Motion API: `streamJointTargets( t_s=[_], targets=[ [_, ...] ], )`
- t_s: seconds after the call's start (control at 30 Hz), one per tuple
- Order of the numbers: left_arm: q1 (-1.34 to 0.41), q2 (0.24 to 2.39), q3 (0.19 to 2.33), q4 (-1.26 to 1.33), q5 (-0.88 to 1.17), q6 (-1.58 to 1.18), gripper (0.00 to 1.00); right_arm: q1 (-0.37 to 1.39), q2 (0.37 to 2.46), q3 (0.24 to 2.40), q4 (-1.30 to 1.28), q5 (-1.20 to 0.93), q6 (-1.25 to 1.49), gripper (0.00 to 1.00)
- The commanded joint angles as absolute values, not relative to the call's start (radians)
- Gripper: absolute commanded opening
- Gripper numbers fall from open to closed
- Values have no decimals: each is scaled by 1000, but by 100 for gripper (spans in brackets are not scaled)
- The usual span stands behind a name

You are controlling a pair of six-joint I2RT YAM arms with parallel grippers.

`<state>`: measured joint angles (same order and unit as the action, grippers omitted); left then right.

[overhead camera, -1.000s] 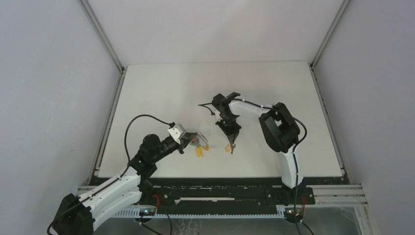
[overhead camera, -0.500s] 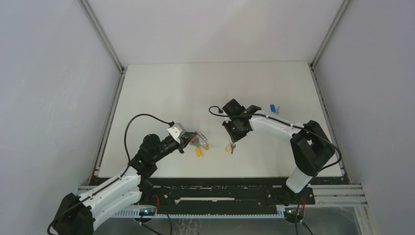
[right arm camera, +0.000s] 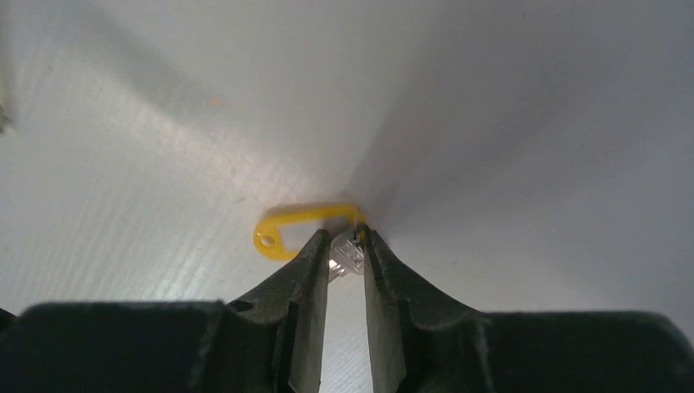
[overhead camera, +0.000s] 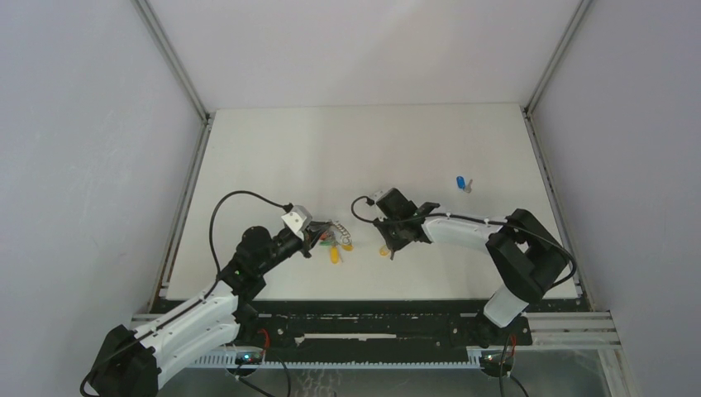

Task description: Put the keys on the keyring

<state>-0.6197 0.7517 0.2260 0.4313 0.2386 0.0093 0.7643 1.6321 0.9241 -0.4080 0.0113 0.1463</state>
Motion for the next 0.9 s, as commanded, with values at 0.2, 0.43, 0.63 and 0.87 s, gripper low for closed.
streamJointTargets(
  t_s=[0.2,0.43,0.63,0.87],
  targets=[
    [-624,730,235,500,224,-2,0,792,1521,786,-189,75,173,22],
    [-625,725,232,500,226,-1,0,795,1531,785,-174,79,173,21],
    [-624,724,232,501,228,0,0,795,1541,785,-174,85,175,18],
    [-624,725,233,500,232,0,0,798,1543,786,-199,96,179,17]
  ],
)
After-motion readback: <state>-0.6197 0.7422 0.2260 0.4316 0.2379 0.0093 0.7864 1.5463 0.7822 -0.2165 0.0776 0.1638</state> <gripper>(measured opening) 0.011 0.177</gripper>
